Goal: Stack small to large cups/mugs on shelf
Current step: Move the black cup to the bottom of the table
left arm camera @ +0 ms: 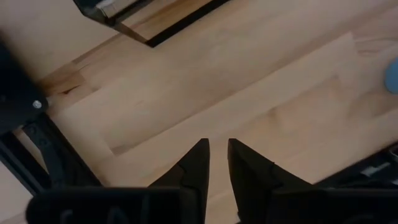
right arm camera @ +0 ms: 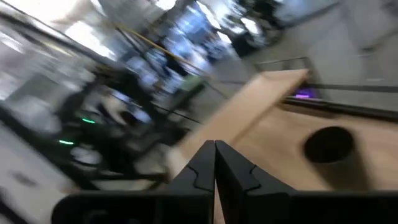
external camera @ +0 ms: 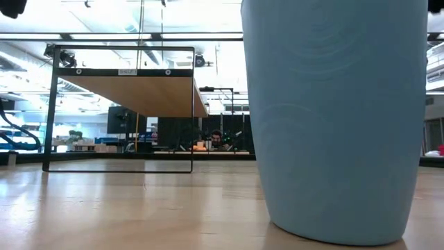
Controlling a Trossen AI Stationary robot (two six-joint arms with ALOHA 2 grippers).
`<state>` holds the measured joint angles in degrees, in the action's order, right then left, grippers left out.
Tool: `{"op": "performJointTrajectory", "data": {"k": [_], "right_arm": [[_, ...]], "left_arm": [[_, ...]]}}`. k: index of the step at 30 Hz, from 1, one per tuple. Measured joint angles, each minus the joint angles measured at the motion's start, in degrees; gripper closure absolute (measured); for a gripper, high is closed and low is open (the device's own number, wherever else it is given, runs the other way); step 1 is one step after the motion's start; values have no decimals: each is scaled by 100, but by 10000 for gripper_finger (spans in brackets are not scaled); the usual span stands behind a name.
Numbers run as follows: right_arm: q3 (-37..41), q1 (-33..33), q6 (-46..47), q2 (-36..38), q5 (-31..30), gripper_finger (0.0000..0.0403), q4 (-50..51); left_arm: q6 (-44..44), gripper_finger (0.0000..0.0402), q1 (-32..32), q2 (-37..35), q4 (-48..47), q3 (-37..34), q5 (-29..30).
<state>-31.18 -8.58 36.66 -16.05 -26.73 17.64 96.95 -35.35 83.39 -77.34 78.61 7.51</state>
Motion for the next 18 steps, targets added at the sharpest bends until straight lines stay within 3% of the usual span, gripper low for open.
{"op": "performJointTrajectory", "data": {"k": [6,18], "right_arm": [[-2097,561,-18,-1915,-86,387,2297],[-6407,2737,-870,-5765,1392,387,5208]], "left_arm": [[-3,338,2,29,15,0,26],[-913,344,-343,27,-188,0,237]]}}
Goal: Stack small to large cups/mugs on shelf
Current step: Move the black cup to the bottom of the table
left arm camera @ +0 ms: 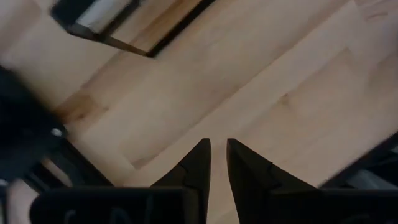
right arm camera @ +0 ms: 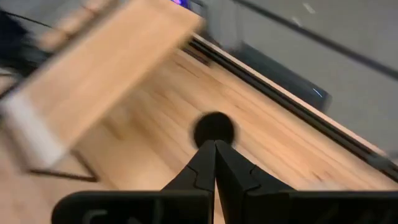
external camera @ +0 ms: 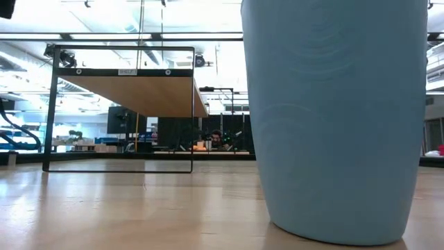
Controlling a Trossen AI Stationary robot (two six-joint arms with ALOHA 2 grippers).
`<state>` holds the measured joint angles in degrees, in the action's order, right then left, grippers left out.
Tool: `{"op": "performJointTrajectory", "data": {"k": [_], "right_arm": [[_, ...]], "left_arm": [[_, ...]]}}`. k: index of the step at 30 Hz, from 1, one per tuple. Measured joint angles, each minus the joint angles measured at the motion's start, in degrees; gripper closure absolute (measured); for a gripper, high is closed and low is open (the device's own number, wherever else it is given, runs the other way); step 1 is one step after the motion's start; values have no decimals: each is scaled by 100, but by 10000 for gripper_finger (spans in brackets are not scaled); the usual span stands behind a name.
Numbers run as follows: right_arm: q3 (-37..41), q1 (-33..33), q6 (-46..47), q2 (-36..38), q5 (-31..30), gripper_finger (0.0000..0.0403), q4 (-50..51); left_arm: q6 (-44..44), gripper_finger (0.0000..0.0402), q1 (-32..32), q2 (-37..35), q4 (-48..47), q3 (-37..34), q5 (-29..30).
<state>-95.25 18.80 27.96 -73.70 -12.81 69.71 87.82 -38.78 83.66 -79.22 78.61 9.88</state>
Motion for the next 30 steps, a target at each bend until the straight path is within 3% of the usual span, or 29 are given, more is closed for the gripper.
{"op": "performJointTrajectory", "data": {"k": [4,9,15,30], "right_arm": [[-755,711,-120,-935,507,387,870],[-895,1098,-685,-1716,1295,387,1033],[-895,1353,-1297,-2394,1340,374,865],[-895,1483,-1645,-3375,1365,298,804]], "left_arm": [[56,343,-318,0,-412,0,187],[492,340,-774,-2,-836,0,194],[1246,346,-1229,-2,-890,-2,195],[2982,326,-1998,-9,-394,-508,189]]}}
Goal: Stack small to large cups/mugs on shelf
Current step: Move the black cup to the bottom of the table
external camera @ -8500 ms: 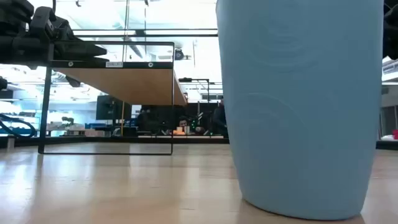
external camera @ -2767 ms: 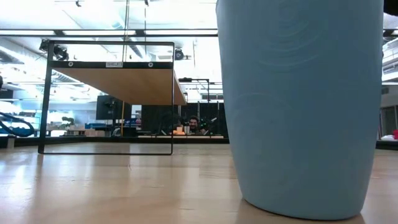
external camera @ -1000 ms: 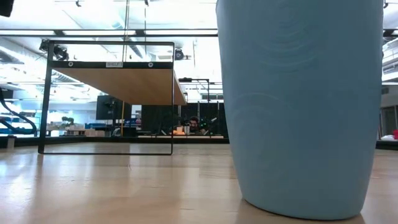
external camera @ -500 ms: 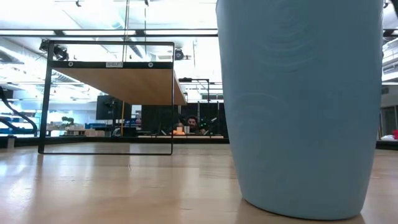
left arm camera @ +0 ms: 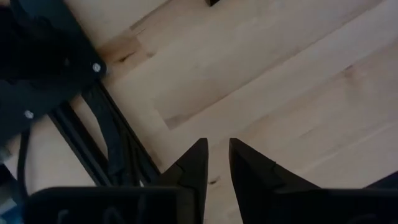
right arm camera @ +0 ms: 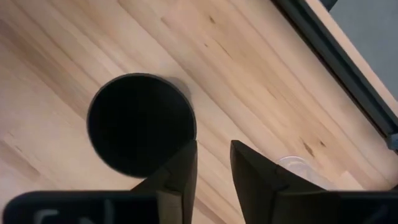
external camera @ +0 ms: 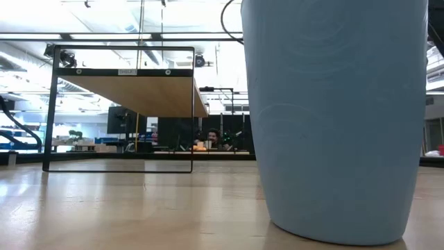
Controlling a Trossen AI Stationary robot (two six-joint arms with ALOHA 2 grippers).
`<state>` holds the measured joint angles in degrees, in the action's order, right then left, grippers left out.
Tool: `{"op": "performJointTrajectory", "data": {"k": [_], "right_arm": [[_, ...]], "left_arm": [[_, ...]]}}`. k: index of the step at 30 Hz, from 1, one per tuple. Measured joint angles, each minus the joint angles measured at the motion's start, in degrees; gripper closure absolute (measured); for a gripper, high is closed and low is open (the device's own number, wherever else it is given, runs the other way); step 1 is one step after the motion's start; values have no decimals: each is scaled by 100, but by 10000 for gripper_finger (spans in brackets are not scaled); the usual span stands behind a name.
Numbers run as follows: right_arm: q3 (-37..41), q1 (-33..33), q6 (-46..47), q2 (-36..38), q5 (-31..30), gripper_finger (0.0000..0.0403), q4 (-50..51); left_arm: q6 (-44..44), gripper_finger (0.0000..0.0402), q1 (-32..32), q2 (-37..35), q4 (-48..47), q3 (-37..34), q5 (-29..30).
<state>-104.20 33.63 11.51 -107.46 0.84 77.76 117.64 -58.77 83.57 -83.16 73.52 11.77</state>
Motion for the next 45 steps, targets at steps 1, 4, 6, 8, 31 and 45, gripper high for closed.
{"op": "performJointTrajectory", "data": {"k": [1,4,6,8,31,45], "right_arm": [[0,-4,-13,-40,10,297,-25],[0,-41,-17,-151,31,296,-41],[40,-68,-41,-186,85,296,-117],[147,-120,-101,-173,101,297,-287],[948,-129,34,-173,71,304,-989],[978,-164,92,-171,14,393,-1131]], "left_arm": [[58,324,-35,0,61,-40,-3],[180,321,-105,2,273,-176,0],[203,321,-105,2,375,-251,-5],[206,322,-102,2,452,-305,-3],[326,322,-100,2,606,-383,0],[324,335,-100,2,591,-383,0]]}}
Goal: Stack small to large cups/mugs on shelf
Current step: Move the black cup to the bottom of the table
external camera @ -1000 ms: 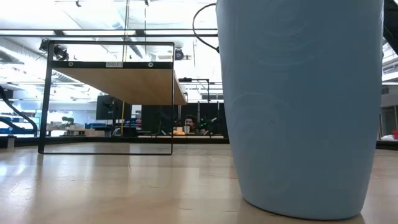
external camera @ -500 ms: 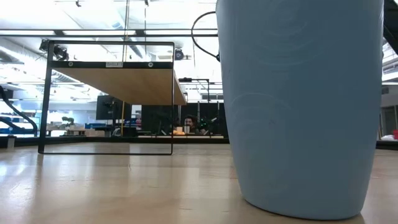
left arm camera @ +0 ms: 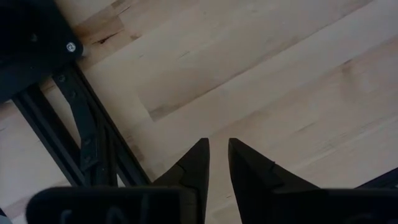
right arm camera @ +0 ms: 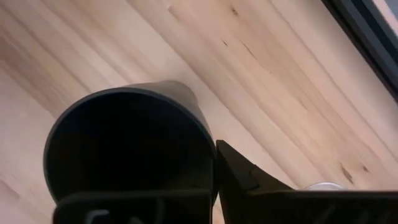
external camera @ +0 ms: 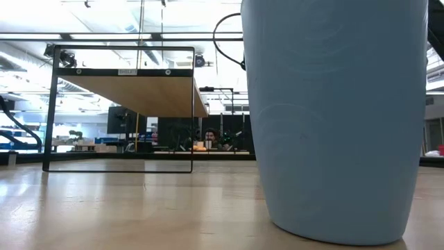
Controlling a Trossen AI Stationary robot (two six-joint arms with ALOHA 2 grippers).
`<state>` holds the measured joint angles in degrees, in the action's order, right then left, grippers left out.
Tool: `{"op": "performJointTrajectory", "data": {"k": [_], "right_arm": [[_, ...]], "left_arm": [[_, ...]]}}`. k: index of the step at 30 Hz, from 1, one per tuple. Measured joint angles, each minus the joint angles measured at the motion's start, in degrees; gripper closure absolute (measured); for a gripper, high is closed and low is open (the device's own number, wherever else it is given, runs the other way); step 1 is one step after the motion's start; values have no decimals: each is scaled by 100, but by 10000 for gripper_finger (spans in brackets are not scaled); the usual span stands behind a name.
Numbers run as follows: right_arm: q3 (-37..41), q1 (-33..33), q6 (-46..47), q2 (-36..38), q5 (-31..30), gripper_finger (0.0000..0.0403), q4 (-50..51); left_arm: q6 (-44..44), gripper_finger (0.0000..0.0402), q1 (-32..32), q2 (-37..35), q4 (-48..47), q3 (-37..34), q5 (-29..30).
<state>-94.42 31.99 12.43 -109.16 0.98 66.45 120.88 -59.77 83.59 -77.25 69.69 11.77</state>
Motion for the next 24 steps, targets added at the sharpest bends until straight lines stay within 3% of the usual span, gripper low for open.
{"op": "performJointTrajectory", "data": {"k": [9,18,24], "right_arm": [[-567,-365,-57,359,-95,395,391],[-2751,-1291,326,957,-244,399,2148],[-4083,-2485,1026,1226,-198,400,2259]], "left_arm": [[-37,342,2,0,-13,0,2],[-66,354,0,0,-18,0,2],[-186,352,2,0,-28,0,2]]}}
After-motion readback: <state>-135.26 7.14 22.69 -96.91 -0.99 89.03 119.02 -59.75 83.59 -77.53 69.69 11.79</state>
